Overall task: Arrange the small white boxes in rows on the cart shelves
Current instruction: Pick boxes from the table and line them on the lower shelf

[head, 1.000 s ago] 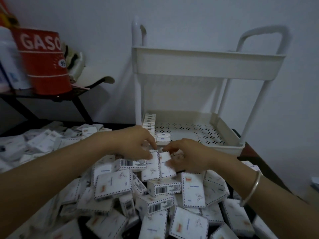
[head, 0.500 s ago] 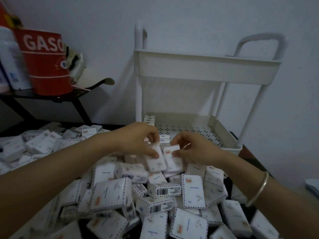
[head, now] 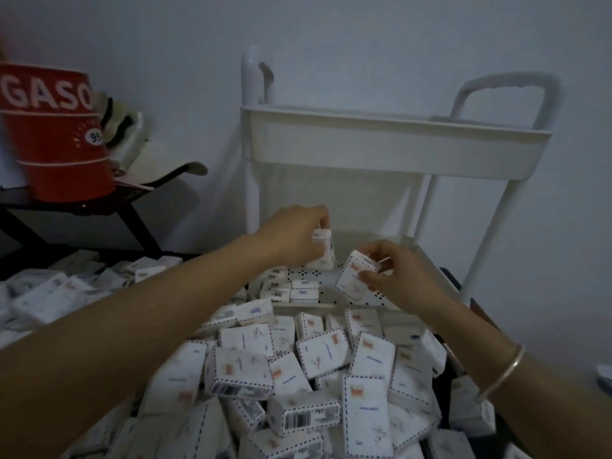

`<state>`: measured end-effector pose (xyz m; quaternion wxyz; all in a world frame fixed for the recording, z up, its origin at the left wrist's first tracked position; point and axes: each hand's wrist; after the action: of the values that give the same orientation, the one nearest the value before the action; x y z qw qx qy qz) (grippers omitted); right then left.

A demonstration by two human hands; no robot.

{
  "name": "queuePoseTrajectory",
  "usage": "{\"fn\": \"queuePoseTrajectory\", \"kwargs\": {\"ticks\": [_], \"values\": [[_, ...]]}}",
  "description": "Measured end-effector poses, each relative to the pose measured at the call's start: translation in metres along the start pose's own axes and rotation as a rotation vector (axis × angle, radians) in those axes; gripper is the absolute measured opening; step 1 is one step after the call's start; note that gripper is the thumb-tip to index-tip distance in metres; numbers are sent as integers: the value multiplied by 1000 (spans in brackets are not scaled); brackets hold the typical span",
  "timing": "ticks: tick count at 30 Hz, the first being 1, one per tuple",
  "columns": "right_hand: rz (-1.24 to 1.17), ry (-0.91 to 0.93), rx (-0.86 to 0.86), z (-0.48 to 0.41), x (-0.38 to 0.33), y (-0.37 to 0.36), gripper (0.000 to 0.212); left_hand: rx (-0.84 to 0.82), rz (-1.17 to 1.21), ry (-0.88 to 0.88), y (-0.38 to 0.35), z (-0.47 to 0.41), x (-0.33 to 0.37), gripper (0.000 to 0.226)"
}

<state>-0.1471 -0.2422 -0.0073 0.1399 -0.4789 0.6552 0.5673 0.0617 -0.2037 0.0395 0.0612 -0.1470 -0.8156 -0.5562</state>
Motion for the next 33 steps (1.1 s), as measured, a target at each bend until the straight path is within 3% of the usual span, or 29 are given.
{"fn": "queuePoseTrajectory", "kwargs": {"ticks": [7,12,20,24,30,33], "values": [[72,154,185,-12,7,-3,30,-169,-155,51,-39,-23,-28,27],[121,247,188,-28,3,-18,30,-398,-196,28,-43,-24,-39,35],[101,296,162,-59,6,-53,30,-561,-234,15,-43,-24,-35,28],[189,250,62,-77,1,-71,35,-548,-293,-10,-38,-17,-32,14],[180,247,-282,-84,-8,-87,22,-364,-265,-81,-2,10,-15,30],[203,252,-338,-87,-10,-90,25,-328,-135,-109,28,31,-13,26]]}}
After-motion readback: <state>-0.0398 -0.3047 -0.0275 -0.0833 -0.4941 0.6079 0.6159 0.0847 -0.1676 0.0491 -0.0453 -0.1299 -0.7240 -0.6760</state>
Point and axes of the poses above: each hand's wrist, its own z-axis away from the middle knuckle, its own y-axis out of the back of the hand, x = y × z, and after that the axes turned 5 degrees about x, right-handed
